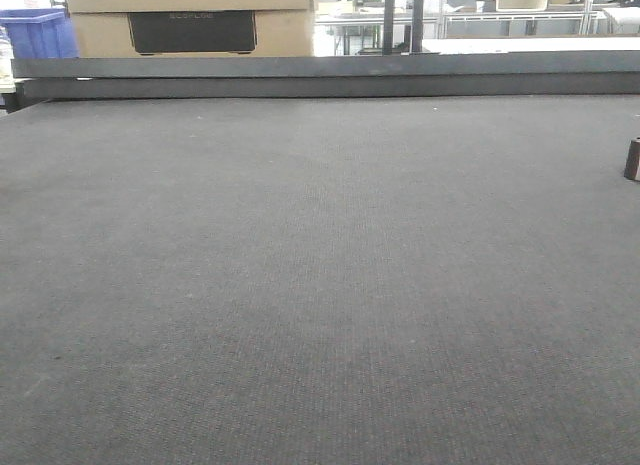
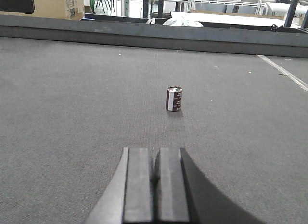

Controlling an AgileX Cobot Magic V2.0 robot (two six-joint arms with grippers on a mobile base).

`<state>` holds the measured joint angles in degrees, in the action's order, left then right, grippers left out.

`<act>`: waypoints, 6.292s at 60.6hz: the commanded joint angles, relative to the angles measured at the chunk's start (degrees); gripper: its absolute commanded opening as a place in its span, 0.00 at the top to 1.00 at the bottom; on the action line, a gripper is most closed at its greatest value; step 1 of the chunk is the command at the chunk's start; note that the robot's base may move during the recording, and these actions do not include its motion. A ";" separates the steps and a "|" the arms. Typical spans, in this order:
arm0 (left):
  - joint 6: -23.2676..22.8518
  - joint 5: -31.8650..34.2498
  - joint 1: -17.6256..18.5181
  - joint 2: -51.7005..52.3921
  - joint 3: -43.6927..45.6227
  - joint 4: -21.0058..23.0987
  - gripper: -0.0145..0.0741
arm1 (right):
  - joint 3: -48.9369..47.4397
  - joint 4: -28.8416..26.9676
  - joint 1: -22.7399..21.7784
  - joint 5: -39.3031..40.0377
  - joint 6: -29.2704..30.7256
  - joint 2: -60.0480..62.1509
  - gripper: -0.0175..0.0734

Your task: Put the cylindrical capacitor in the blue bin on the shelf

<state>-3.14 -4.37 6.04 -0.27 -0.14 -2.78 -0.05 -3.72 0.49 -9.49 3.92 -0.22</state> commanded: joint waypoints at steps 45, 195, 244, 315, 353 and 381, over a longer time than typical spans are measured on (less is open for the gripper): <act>-0.34 5.27 -0.09 0.27 0.14 -0.31 0.96 | 0.05 -0.06 0.14 1.47 -0.03 0.22 0.99; -0.08 -12.63 1.96 -25.33 36.00 -6.97 0.16 | -46.51 -0.31 -7.36 62.50 -0.03 -110.62 0.25; -0.08 -12.63 1.96 -25.33 36.00 -6.97 0.16 | -50.07 -0.05 -7.36 57.87 -0.03 -116.62 0.75; -0.08 35.39 -3.39 -81.60 32.27 4.15 0.16 | -48.41 0.64 -7.25 20.11 -0.03 -59.84 0.95; -0.08 40.81 -8.10 -109.28 51.58 7.42 0.16 | -48.41 0.64 -7.25 19.96 -0.03 -59.80 0.95; -0.08 40.90 -8.10 -115.74 58.77 7.42 0.24 | -48.41 0.64 -7.25 19.96 -0.03 -59.80 0.95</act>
<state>-3.14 35.10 -1.82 -116.00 57.97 4.12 -48.47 -3.69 -6.57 9.28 3.82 -60.48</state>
